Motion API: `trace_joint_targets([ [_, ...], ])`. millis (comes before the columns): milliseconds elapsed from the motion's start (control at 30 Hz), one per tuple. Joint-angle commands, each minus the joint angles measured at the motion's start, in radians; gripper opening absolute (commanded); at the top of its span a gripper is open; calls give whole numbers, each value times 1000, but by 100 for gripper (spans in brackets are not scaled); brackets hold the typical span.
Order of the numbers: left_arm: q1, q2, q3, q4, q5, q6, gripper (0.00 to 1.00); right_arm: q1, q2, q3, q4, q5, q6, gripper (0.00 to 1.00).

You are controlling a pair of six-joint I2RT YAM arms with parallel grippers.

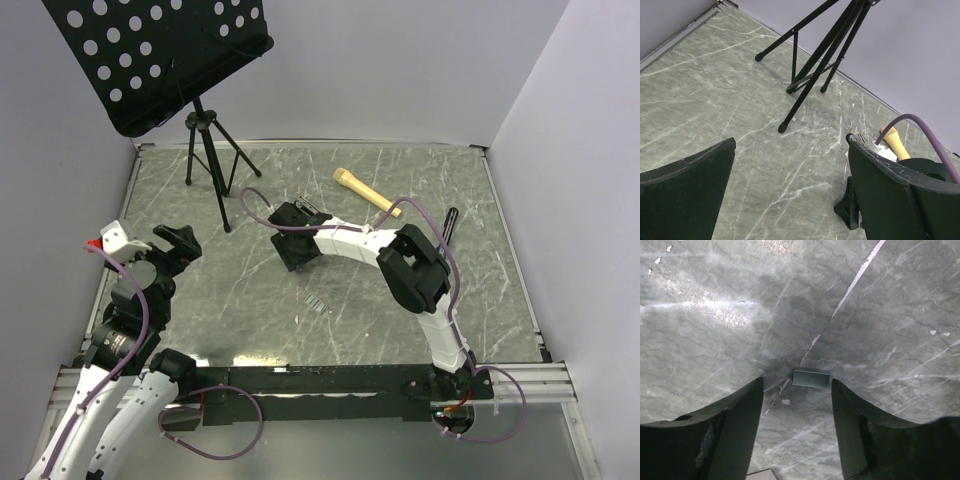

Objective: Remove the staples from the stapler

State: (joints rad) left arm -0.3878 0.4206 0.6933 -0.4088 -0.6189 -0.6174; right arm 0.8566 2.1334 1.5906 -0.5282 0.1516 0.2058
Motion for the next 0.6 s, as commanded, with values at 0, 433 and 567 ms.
trace_joint_targets([
  [0, -2, 3, -2, 30, -13, 18, 99, -11, 19, 16, 17, -15, 20, 58],
  [433, -2, 0, -3, 33, -7, 18, 99, -21, 23, 9, 23, -40, 41, 45],
  [567, -2, -2, -2, 30, -8, 18, 99, -21, 17, -1, 27, -26, 34, 40],
])
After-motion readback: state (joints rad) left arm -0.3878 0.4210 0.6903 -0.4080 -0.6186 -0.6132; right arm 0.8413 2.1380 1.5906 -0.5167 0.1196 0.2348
